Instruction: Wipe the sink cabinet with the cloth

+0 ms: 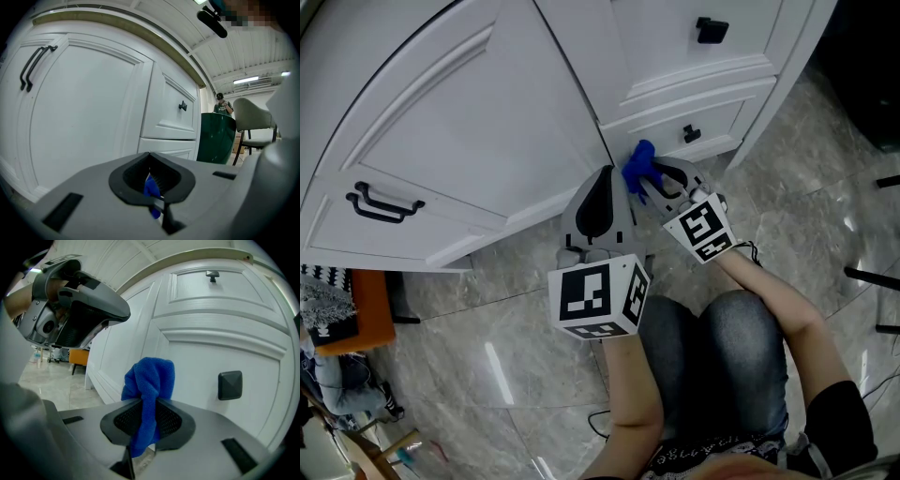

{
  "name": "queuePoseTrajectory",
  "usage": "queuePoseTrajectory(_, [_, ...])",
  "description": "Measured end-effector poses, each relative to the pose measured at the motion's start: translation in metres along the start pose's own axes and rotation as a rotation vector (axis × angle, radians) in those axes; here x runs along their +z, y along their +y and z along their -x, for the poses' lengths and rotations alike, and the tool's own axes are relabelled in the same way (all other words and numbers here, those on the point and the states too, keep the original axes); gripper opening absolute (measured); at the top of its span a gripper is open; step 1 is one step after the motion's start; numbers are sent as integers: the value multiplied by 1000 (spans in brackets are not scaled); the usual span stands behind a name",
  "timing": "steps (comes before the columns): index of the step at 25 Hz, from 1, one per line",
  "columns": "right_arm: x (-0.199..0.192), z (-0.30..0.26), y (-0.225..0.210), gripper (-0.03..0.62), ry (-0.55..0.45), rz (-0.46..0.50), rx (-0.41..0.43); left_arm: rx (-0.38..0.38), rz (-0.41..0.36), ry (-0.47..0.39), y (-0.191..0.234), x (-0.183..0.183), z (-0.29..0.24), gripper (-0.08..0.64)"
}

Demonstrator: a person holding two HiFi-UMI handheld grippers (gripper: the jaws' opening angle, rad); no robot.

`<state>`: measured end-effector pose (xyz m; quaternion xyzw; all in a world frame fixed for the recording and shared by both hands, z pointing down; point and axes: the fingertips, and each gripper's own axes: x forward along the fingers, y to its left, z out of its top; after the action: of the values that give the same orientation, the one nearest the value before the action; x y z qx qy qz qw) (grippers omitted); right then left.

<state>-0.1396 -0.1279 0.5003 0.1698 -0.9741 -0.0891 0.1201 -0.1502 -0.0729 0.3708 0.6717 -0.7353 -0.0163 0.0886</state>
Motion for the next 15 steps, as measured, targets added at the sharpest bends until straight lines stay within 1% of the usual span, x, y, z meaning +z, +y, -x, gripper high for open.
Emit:
queuePoseTrajectory(5, [-6, 5, -17, 80, 10, -43, -53, 0, 1, -3, -1, 1, 1, 5])
queuePoseTrajectory(11, [-6, 6, -20, 80, 15, -25, -51, -7, 3, -8, -5, 4, 1, 5])
queuePoseTrajectory(15, [-8, 9, -25, 80, 17, -24, -66, -8, 6, -15, -7, 6, 2, 5])
